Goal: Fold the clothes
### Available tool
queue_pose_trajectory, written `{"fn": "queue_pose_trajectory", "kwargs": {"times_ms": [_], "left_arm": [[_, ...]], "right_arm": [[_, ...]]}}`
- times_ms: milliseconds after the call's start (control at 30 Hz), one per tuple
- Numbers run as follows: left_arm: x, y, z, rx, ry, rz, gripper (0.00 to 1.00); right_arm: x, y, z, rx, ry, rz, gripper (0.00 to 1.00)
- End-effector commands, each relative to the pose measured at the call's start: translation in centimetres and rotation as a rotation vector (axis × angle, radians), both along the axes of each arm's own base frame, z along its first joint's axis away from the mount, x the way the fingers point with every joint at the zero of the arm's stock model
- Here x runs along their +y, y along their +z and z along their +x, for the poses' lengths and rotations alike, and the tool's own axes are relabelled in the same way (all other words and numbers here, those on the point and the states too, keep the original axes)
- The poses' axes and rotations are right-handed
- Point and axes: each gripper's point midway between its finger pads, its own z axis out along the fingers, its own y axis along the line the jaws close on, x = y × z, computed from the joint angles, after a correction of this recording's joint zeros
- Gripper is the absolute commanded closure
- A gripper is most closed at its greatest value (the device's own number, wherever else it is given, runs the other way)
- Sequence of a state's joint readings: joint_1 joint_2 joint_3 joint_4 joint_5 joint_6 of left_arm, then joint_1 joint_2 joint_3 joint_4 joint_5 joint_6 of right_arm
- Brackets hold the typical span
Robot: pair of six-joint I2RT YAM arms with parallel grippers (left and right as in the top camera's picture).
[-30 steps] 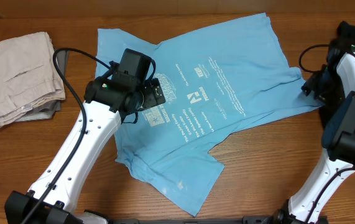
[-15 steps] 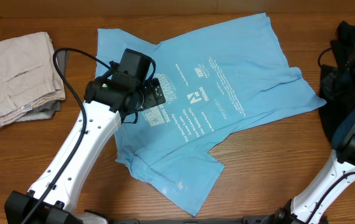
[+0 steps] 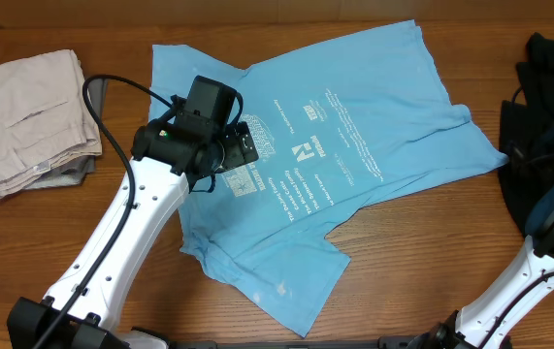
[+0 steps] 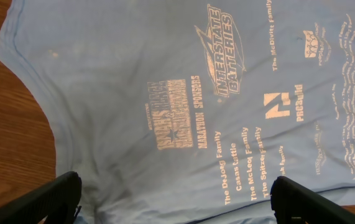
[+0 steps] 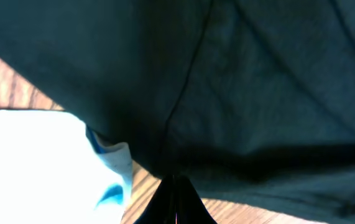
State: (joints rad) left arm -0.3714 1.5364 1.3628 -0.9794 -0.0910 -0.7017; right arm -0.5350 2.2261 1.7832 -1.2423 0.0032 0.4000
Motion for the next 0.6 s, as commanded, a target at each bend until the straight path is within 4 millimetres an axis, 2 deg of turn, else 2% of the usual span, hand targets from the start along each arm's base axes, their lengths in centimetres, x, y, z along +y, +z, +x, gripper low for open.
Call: {"fn": "queue_pose_trajectory", "kwargs": {"times_ms": [0, 167, 300, 567], "left_arm": [[0.4, 0.1, 0.2, -0.007, 0.005, 0.017, 0.0], [0.4, 0.1, 0.2, -0.007, 0.005, 0.017, 0.0], [0.4, 0.1, 0.2, -0.007, 0.005, 0.017, 0.0], [0.4, 0.1, 0.2, -0.007, 0.005, 0.017, 0.0]], "right_arm": [[0.2, 0.4, -0.1, -0.023, -0.046, -0.009, 0.96], [0.5, -1.1, -0.4, -0.02, -0.078, -0.006, 0.96], [-0.4, -2.2, -0.6, -0.018, -0.077, -0.066, 0.96], [-6.1, -2.1, -2.5, 0.009, -0.225, -0.26, 0.96]]}}
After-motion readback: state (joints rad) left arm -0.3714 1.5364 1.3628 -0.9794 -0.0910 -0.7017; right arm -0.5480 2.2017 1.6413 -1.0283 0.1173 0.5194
